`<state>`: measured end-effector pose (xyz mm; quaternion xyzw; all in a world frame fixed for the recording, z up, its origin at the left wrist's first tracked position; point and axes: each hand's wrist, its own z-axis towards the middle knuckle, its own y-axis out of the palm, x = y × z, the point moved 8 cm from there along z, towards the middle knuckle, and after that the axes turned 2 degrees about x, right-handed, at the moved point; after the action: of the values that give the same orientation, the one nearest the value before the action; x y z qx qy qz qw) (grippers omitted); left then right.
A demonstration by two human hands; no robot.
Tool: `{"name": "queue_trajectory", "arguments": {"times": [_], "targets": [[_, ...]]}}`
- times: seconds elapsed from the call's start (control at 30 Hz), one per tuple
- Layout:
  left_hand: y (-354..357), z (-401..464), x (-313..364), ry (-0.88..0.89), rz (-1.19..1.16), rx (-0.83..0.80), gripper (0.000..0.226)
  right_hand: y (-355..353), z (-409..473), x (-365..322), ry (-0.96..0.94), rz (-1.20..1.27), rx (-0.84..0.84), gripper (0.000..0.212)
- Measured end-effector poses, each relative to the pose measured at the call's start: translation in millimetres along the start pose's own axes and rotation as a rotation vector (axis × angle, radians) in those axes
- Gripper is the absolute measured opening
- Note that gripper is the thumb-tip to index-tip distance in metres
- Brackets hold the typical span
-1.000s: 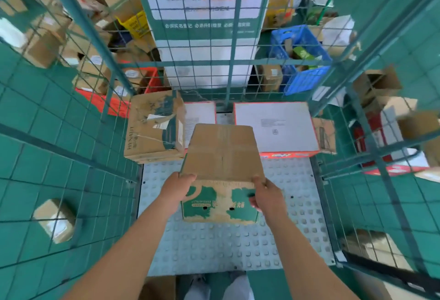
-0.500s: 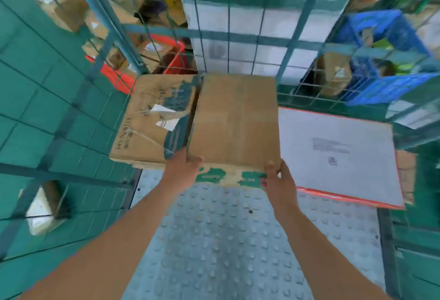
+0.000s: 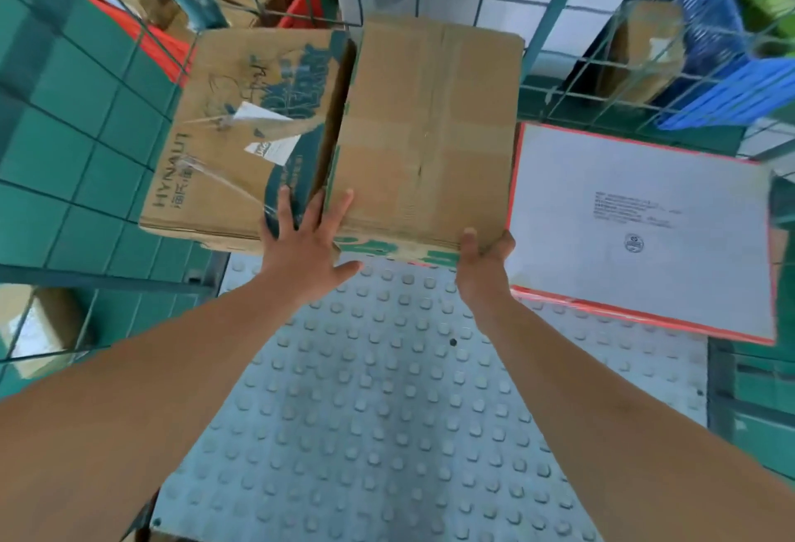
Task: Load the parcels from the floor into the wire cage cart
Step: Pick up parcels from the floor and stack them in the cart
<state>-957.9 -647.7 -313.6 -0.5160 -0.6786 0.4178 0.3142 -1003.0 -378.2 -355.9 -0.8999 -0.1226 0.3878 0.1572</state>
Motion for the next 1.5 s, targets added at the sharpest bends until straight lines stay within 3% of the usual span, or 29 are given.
{"name": "queue_trajectory", "arguments": {"times": [0.13, 0.23, 0.3, 0.4, 0.57, 0.77, 0.9, 1.03, 1.23, 1.37, 1.5], "targets": [[-5.3, -0.3, 0.3, 0.007, -0.042, -0.068, 0.105, -4.7, -2.8, -3.9, 0.057, -0.033, -0.021, 0.063], [-23.7, -6.9, 2.2, -0.056, -0.117, -0.133, 0.097, -8.6, -18.2, -1.5, 0.174, -0.039, -0.086, 0.078], [-32.6, -19.5, 10.5, -0.065, -0.105, -0.150, 0.090, -17.6, -42.0, 4.4, 0.247, 0.025, -0.104, 0.087], [-31.3, -56.5, 17.0, -0.095, -0.220, -0.162, 0.088, -39.8, -105.3, 19.6, 0.330, 0.133, -0.135, 0.082], [-49.0, -172.9, 50.4, -0.184, -0.734, -0.268, 0.082, -87.4, -221.3, 41.7, 0.442, 0.408, -0.143, 0.069], [-101.1, -323.6, 104.3, -0.249, -1.309, -0.494, 0.072, -148.4, -372.2, 31.1, 0.410, 0.639, -0.055, 0.061], [-134.2, -396.6, 131.8, -0.201, -1.478, -0.579, 0.050, -191.9, -456.6, 40.1, 0.364, 0.709, 0.049, 0.066], [-145.6, -452.8, 156.6, -0.082, -1.457, -0.663, 0.027, -231.1, -525.5, 72.1, 0.347, 0.772, 0.155, 0.067], [-127.1, -548.6, 208.4, 0.130, -1.227, -0.825, 0.020, -281.1, -611.3, 148.6, 0.382, 1.004, 0.341, 0.062], [-96.7, -616.2, 246.7, 0.225, -1.115, -0.937, 0.028, -310.7, -662.2, 206.2, 0.415, 1.145, 0.469, 0.059], [-72.4, -684.3, 292.6, 0.320, -0.982, -0.995, 0.014, -349.9, -709.8, 259.7, 0.432, 1.189, 0.549, 0.054]]}}
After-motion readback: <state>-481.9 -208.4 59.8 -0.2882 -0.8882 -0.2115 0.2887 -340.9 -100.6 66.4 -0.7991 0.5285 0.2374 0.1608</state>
